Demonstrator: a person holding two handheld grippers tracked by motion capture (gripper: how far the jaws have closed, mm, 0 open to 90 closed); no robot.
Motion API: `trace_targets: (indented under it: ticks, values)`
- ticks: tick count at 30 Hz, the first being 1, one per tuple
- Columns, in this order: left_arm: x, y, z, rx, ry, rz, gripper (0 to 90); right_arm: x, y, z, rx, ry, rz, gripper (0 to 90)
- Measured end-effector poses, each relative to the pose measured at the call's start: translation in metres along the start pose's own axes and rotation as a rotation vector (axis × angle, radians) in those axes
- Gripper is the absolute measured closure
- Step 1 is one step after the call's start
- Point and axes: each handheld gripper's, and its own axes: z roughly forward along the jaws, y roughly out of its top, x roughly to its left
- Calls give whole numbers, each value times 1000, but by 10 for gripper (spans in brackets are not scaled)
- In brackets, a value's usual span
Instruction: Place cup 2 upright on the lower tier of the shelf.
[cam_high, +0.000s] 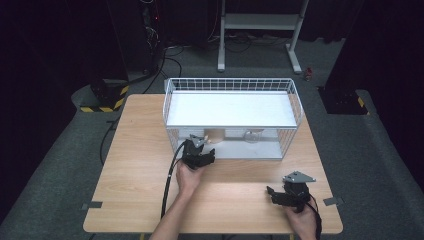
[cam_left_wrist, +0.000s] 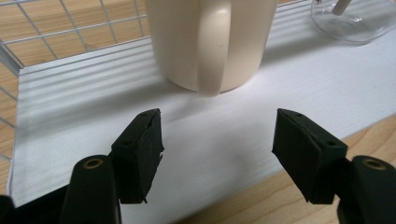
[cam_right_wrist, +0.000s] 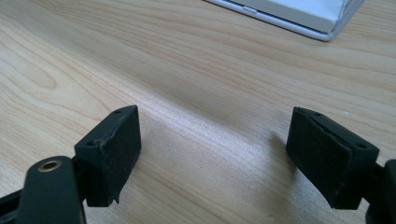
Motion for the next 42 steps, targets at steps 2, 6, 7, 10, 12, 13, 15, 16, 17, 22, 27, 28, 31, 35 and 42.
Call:
trace_targets:
  ticks: [2,6,7,10,12,13,15,16,17,22,27,28,31,35,42]
  values:
    - [0,0,-2,-5,-4,-3,331,0,0,0,0,0,0,182]
    - [0,-1,-5,-1,-23,-8,320,0,0,0,0,1,1,182]
    - [0,-1,-6,-4,-22,-5,319,0,0,0,0,1,1,182]
    - [1,-1,-9,-10,-36,-21,317,0,0,0,0,0,0,182]
    - [1,0,-11,-18,-41,-27,317,0,0,0,0,0,0,182]
    - [1,0,-12,-20,-43,-29,317,0,0,0,0,0,0,182]
    - [1,0,-14,-24,-44,-27,317,0,0,0,0,0,0,181]
    - [1,0,-14,-25,-44,-24,317,0,0,0,0,0,0,182]
    - [1,0,-15,-23,-41,-17,317,0,0,0,0,0,0,182]
    - [1,1,-19,-33,-49,-15,318,0,0,0,0,0,1,182]
    - [0,0,-24,-41,-45,3,317,0,0,0,0,0,0,181]
    - [-1,0,-24,-41,-49,2,317,0,0,0,0,0,1,182]
    - [-2,-1,-28,-47,-50,6,316,0,0,0,0,0,0,182]
    - [0,-2,-35,-62,-56,-11,316,0,0,0,0,0,1,182]
    - [2,-3,-43,-75,-64,-18,316,0,0,0,0,0,1,181]
